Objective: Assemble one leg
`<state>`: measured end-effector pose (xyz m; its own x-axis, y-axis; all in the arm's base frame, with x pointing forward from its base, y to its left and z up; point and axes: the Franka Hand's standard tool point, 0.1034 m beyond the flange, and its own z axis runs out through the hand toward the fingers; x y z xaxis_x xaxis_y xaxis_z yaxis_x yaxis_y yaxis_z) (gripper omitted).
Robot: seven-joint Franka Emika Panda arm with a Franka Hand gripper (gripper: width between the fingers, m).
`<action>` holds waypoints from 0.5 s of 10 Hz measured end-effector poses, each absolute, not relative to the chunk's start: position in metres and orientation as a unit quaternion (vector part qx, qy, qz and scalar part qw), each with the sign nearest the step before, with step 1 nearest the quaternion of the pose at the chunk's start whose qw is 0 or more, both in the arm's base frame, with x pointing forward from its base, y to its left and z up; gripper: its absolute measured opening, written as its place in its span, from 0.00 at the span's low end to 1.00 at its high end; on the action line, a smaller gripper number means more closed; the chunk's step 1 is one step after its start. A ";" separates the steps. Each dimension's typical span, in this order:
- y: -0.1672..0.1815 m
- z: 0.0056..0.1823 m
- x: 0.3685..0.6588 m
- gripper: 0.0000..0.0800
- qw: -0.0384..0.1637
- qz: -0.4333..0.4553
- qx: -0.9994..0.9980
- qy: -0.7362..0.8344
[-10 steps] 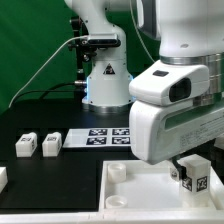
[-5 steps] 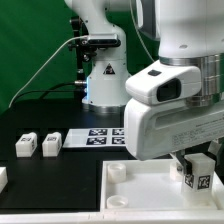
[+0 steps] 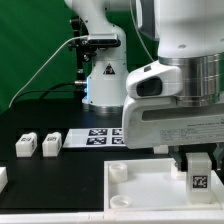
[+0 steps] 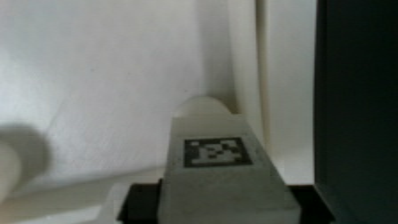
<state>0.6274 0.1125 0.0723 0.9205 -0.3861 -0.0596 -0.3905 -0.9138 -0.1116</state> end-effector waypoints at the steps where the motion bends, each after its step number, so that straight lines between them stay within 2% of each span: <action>1: 0.115 0.072 0.628 0.37 0.064 0.023 -0.955 0.290; 3: 0.121 0.072 0.626 0.37 0.067 0.039 -0.897 0.435; 5: 0.126 0.073 0.629 0.37 0.080 0.060 -0.794 0.600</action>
Offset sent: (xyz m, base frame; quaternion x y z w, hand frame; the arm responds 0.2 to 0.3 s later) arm 0.0136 0.0229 0.0051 0.0576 -0.0494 0.4556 0.8870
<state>0.6286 0.1255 0.0726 0.2731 -0.9429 -0.1905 -0.9620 -0.2674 -0.0553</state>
